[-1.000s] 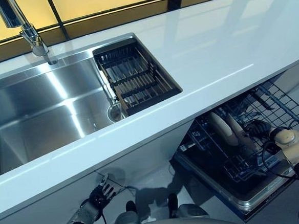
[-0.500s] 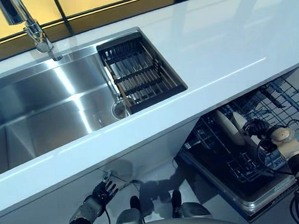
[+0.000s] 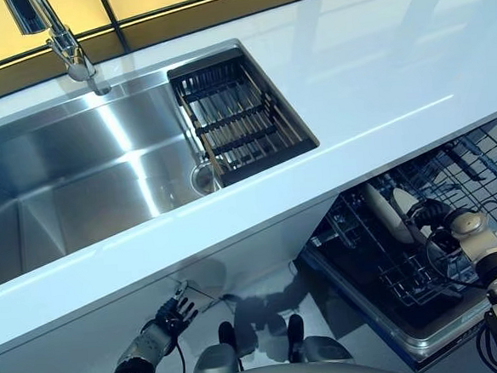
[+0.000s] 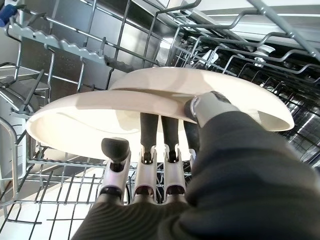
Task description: Take plates into dishwasher
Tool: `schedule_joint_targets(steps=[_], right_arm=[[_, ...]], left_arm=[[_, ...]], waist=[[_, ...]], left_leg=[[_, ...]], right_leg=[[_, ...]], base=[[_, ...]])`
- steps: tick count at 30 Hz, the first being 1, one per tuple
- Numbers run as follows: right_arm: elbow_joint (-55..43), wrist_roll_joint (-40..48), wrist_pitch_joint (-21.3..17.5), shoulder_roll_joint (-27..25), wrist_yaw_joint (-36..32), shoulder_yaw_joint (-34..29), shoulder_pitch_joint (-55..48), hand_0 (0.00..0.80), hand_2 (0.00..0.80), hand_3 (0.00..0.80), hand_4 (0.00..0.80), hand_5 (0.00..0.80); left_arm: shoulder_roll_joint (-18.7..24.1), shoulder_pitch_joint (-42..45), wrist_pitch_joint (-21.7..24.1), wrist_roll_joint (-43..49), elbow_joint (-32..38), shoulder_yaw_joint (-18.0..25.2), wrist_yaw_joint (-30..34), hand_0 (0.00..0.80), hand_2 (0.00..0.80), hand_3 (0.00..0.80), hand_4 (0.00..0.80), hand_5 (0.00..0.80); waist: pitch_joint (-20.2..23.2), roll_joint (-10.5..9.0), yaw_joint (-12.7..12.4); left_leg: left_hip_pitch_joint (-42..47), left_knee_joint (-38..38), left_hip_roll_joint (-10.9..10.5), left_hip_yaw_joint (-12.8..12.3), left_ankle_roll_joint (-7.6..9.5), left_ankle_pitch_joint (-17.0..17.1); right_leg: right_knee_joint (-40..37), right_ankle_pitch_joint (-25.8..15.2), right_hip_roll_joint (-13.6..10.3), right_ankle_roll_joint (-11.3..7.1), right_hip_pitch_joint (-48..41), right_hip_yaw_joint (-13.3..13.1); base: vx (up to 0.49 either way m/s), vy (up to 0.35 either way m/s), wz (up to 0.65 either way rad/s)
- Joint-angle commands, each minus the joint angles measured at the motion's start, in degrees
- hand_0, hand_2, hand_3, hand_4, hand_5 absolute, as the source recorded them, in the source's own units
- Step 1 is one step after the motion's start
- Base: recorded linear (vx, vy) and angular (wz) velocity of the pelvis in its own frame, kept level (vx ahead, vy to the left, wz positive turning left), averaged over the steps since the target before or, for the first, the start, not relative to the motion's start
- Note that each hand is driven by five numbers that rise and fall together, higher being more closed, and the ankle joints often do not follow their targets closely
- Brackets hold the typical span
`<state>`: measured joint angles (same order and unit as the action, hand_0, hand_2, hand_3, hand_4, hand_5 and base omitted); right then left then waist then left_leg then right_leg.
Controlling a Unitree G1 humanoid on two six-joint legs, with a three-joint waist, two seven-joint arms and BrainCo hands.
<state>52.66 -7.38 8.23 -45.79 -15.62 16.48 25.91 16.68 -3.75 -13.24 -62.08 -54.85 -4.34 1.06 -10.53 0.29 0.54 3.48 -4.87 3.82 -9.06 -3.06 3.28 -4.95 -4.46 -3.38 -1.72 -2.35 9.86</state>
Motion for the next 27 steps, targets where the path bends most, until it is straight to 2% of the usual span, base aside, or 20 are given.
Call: schedule_joint_targets(steps=[1,13,18,27], right_arm=[[2.83,-0.92,0.15,-3.15,0.7,1.84,5.46,0.8,0.8,0.8,0.8,0.8],[1.21,-2.73,2.45,-11.35,0.09,-2.74,1.94,0.8,0.8,0.8,0.8,0.8],[1.48,-2.4,2.39,-12.84,0.3,-4.44,0.25,0.8,0.8,0.8,0.8,0.8],[4.22,-2.21,3.94,-10.2,1.05,-4.48,-0.61,0.8,0.8,0.8,0.8,0.8]], left_arm=[[2.68,-7.06,2.2,-1.99,0.91,-1.15,0.3,0.0,0.0,0.0,0.0,0.0],[3.74,-4.55,1.67,-1.43,0.3,0.52,2.1,0.0,0.0,0.0,0.0,0.0],[3.81,-3.83,1.9,-0.59,-0.24,0.94,2.79,0.0,0.0,0.0,0.0,0.0],[3.73,-4.19,3.01,0.39,-1.19,0.68,3.42,0.0,0.0,0.0,0.0,0.0]], waist=[[0.28,-3.21,-0.92],[1.85,-4.84,-0.05],[2.22,-5.48,0.03],[1.99,-5.52,-0.42]], left_leg=[[1.29,0.35,0.6,-0.17,0.58,-2.39],[2.29,0.05,1.04,-1.11,0.61,-2.73],[2.36,0.14,1.31,-1.38,0.65,-2.83],[2.06,0.27,1.59,-1.26,0.71,-2.75]], right_leg=[[1.39,-1.78,-6.09,-6.96,-0.19,-1.0],[1.14,-1.61,-5.3,-6.92,-0.8,-1.72],[1.1,-1.59,-4.98,-7.0,-0.87,-1.96],[0.99,-1.53,-4.84,-6.93,-0.77,-1.96]], base=[[0.0,0.0,0.0],[0.006,-0.002,-0.01],[0.006,-0.011,-0.01],[0.0,-0.037,-0.02]])
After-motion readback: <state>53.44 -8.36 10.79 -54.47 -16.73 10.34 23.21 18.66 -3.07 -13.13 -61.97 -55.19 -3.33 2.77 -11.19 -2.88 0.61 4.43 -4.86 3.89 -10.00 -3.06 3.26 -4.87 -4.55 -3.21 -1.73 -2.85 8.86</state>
